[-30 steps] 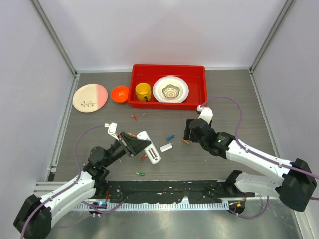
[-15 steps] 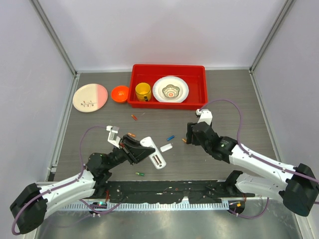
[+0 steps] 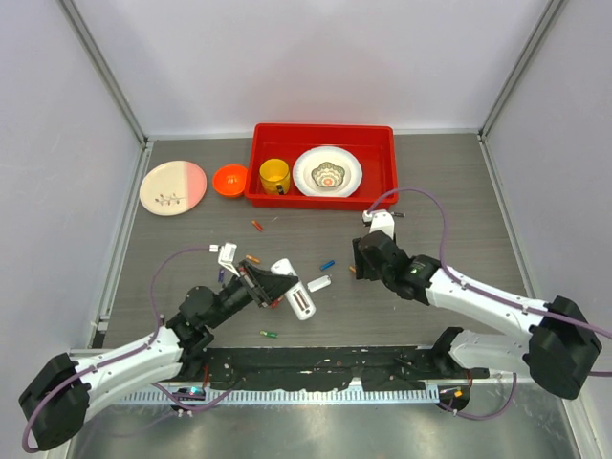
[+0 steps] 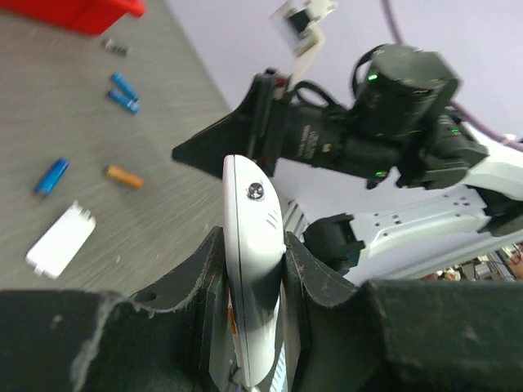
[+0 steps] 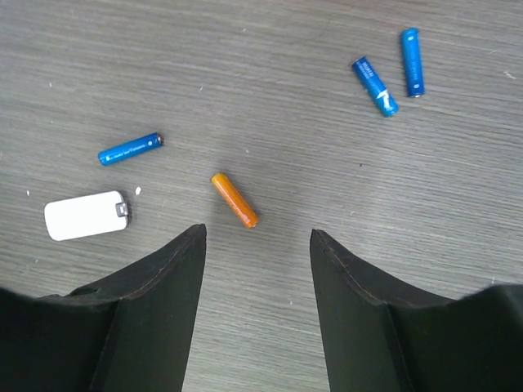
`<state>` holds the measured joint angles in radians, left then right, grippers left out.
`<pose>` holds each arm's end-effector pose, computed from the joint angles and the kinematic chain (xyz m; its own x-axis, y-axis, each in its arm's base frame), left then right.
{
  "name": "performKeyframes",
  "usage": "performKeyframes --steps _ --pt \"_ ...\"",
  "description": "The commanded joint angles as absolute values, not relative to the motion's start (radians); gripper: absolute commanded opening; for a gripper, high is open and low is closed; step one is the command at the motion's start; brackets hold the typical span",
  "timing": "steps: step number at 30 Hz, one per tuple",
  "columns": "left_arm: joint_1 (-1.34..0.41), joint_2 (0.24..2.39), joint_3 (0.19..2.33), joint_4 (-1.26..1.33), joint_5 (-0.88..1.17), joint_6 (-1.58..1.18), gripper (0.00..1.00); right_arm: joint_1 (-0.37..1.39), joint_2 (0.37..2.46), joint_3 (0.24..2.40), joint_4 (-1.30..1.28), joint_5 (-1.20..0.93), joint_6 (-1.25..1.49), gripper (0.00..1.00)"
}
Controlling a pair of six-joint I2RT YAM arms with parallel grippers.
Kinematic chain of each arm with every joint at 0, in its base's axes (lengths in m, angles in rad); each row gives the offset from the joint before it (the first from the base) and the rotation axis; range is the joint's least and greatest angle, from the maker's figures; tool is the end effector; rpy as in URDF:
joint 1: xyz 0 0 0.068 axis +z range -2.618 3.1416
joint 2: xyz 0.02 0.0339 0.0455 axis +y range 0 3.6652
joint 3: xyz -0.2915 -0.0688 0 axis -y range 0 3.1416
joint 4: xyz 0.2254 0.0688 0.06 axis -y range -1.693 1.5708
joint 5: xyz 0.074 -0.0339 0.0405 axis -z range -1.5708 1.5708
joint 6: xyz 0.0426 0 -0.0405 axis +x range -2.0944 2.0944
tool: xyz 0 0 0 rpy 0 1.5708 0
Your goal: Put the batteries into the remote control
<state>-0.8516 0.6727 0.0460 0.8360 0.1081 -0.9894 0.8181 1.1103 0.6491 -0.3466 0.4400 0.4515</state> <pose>0.0779 -0.0960 0.2357 -0.6080 -0.5668 -0.5559 0.5633 0.1854 -0.8051 0.1478 0.1312 0.2467 -0.6449 -0.1111 -0.7562 -0.1975 0.9800 0.0245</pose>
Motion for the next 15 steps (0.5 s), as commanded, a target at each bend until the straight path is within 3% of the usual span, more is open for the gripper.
performKeyframes --steps 1,15 --pt "-0.854 0.657 0.025 0.657 0.043 -1.058 0.00 0.821 1.170 0.713 -0.350 0.384 0.394 0.59" --pt "-0.854 0.470 0.028 0.494 0.087 -0.994 0.00 0.819 1.408 0.784 -0.327 0.368 0.347 0.56"
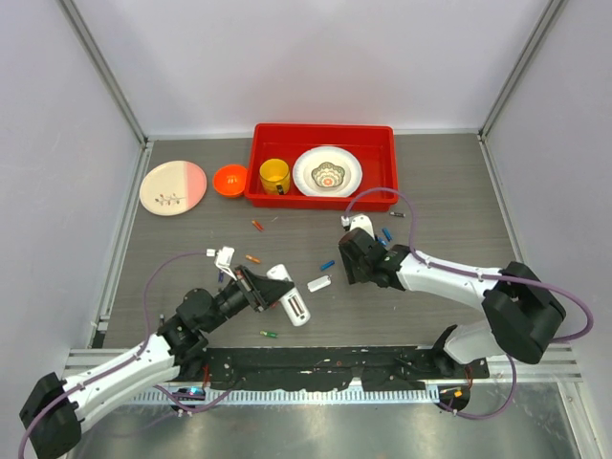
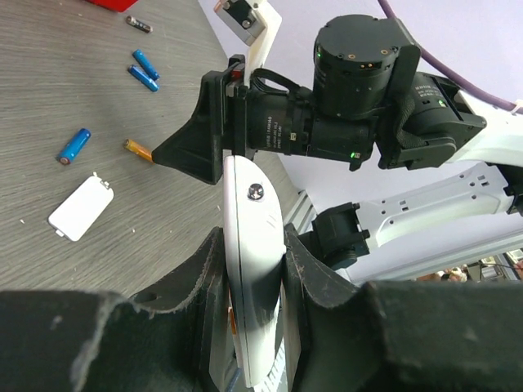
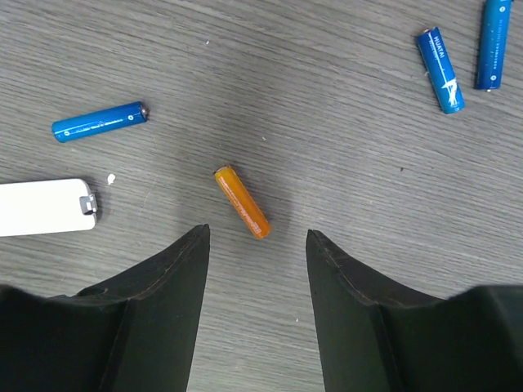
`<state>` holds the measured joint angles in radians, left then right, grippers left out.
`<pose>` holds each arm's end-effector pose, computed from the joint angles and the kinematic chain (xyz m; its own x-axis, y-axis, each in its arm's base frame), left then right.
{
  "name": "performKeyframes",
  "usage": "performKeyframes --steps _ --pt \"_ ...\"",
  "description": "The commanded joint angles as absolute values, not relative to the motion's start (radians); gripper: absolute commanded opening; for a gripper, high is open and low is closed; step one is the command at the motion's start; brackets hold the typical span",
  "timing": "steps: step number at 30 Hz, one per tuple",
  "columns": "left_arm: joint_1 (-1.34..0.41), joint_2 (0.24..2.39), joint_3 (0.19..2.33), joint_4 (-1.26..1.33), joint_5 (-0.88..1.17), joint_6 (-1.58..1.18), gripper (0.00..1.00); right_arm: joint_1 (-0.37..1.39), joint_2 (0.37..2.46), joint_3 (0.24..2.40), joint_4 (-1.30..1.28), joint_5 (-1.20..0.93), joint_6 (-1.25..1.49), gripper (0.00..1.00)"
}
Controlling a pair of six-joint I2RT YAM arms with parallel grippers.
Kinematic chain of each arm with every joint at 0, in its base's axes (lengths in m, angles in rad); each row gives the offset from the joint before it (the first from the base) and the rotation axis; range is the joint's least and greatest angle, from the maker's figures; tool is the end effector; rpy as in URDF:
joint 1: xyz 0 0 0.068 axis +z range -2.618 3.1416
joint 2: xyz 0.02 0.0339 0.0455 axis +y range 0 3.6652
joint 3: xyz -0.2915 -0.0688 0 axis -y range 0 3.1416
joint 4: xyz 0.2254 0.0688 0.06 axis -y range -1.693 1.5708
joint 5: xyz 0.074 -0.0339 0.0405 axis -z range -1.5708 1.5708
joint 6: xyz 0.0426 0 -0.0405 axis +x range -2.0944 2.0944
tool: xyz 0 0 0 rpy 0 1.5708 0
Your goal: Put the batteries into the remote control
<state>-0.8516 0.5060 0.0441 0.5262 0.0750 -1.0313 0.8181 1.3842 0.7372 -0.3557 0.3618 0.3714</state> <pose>0.0699 -0.0847 0.2155 -0.6642 -0.5402 -0.5168 0.4470 0.2671 -0.8537 0.1772 0.1672 0.2160 -0.7374 -0.2908 -0.6096 -0.3056 0.9485 -0.0828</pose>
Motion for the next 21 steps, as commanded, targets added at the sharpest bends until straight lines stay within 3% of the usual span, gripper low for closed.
performKeyframes --steps 1,14,21 --pt "-0.854 0.465 0.028 0.480 0.090 -0.991 0.00 0.818 1.417 0.793 -0.328 0.365 0.345 0.55" --pt "-0.854 0.429 0.021 0.440 0.078 -0.988 0.00 0.772 1.485 0.759 -0.288 0.316 0.356 0.48" --pt "-0.853 0.465 0.021 0.466 0.083 -0.994 0.00 0.765 1.500 0.750 -0.272 0.261 0.377 0.39"
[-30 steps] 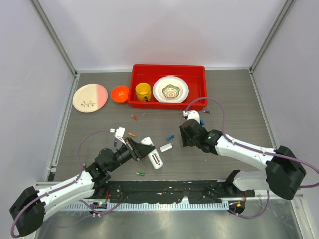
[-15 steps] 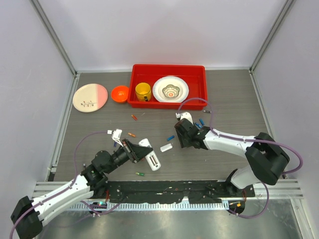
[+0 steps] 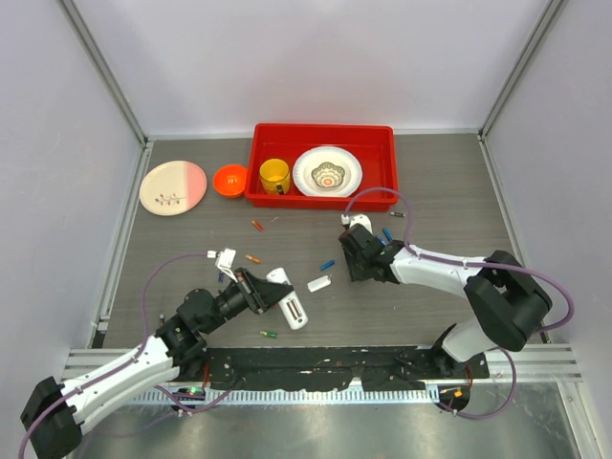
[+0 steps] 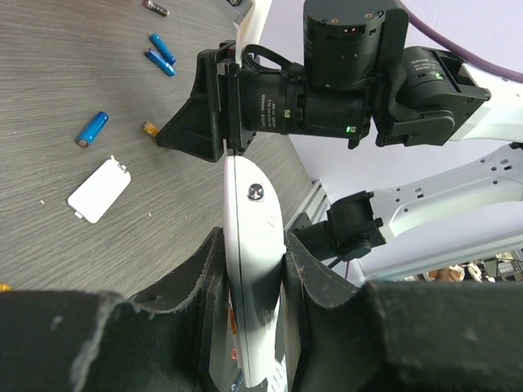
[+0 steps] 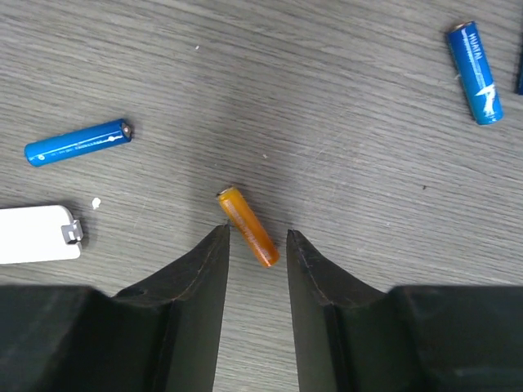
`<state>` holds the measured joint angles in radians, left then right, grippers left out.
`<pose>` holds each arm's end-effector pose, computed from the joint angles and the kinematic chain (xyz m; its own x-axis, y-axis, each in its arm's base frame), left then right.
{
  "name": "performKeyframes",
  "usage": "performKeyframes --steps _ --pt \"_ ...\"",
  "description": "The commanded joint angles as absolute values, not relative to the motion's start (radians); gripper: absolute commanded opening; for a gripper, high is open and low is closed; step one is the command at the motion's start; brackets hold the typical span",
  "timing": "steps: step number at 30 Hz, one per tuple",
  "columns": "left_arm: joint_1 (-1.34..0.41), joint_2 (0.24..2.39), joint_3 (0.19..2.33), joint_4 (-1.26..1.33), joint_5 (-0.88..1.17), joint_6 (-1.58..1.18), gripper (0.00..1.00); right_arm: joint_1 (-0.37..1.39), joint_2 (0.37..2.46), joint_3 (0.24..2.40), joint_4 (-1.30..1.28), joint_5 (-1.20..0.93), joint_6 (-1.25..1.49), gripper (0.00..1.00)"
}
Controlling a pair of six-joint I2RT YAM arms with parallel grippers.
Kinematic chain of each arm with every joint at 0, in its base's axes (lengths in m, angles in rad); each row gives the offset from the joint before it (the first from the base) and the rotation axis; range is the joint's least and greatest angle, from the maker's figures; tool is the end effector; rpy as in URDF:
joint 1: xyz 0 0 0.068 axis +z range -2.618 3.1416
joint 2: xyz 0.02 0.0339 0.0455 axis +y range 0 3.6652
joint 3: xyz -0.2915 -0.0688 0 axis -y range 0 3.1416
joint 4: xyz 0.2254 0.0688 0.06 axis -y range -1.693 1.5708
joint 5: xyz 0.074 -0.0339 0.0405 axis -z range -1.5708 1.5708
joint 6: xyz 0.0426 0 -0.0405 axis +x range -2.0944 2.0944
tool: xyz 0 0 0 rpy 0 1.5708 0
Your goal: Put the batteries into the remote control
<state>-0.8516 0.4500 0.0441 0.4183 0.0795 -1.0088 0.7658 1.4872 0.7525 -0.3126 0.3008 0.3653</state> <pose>0.0665 -0.0810 0.2079 -0.6745 -0.5101 -0.5337 0.4344 0.3102 -0.8456 0.1965 0.1714 0.1981 -0.7814 -0.2781 -0.5586 -0.2956 0.9534 -0.0611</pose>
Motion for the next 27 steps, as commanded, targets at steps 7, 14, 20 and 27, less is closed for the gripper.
performKeyframes --steps 7,14,20,27 --pt "-0.853 0.491 0.023 0.477 0.081 -0.994 0.00 0.765 1.500 0.739 -0.255 0.224 0.410 0.26" --pt "-0.853 0.503 0.023 0.486 0.084 -0.996 0.00 0.764 1.479 0.739 -0.287 0.242 0.414 0.33" --pt "-0.854 0.506 0.020 0.492 0.086 -0.994 0.00 0.765 1.471 0.719 -0.298 0.235 0.416 0.33" --pt "-0.853 0.511 0.021 0.495 0.087 -0.994 0.00 0.765 1.466 0.716 -0.322 0.238 0.419 0.33"
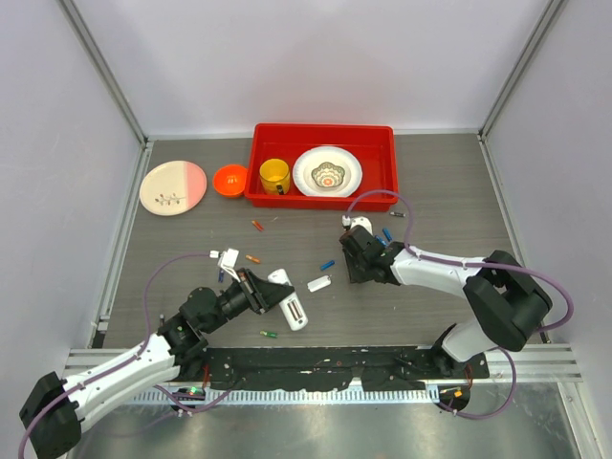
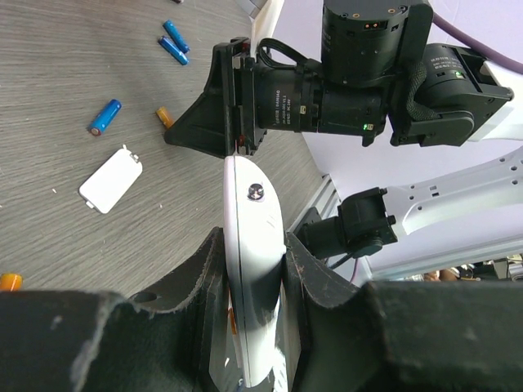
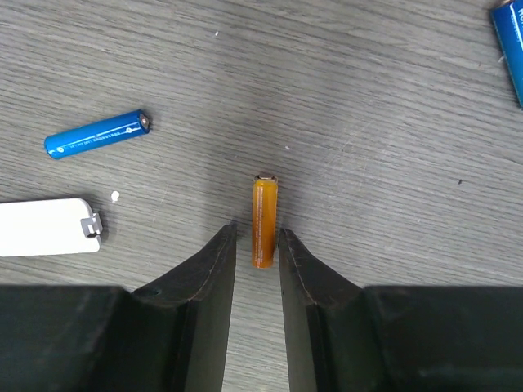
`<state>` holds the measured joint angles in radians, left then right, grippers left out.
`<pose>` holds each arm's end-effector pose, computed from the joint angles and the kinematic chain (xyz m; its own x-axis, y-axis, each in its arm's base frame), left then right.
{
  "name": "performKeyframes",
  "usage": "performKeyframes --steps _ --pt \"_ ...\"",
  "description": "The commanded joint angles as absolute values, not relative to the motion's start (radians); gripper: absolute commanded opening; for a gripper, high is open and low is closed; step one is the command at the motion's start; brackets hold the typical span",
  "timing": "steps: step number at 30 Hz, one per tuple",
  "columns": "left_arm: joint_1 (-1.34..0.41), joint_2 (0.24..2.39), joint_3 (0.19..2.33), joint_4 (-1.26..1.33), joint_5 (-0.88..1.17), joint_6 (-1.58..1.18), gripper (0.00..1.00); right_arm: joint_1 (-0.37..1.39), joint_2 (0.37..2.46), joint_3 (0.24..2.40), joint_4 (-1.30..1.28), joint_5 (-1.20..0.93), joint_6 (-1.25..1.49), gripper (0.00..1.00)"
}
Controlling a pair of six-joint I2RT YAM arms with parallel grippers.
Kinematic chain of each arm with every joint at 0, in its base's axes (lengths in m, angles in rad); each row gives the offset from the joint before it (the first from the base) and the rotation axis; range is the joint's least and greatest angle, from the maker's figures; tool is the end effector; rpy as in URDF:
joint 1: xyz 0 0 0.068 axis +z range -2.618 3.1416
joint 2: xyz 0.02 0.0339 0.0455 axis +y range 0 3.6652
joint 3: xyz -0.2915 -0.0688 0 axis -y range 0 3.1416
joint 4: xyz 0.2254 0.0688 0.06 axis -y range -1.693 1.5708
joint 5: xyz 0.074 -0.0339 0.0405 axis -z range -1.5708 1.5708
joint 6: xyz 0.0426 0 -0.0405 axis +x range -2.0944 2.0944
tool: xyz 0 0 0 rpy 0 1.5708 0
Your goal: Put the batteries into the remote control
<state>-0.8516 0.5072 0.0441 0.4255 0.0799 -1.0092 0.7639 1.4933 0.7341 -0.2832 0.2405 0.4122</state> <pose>0.0699 -0.0850 0.2037 -0.6924 -0.4900 -0.5296 0.4064 0.3417 -0.8474 0.1951 0.1728 0.1929 -0.8058 -0.2331 -0.5443 -0.2863 0.9581 0.0135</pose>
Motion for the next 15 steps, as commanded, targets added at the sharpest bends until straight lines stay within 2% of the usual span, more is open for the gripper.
performKeyframes --steps 1,6,9,15 --pt "-0.854 0.515 0.020 0.497 0.087 -0.994 0.00 0.765 1.468 0.715 -0.322 0.236 0.414 0.33" --pt "-0.854 0.531 0.021 0.512 0.089 -0.993 0.00 0.764 1.485 0.722 -0.336 0.230 0.413 0.31" --pt "-0.853 0.540 0.021 0.522 0.091 -0.991 0.00 0.764 1.488 0.722 -0.345 0.224 0.416 0.27" --pt "-0.854 0.594 0.034 0.584 0.074 -0.985 0.00 0.764 1.497 0.742 -0.393 0.215 0.455 0.01"
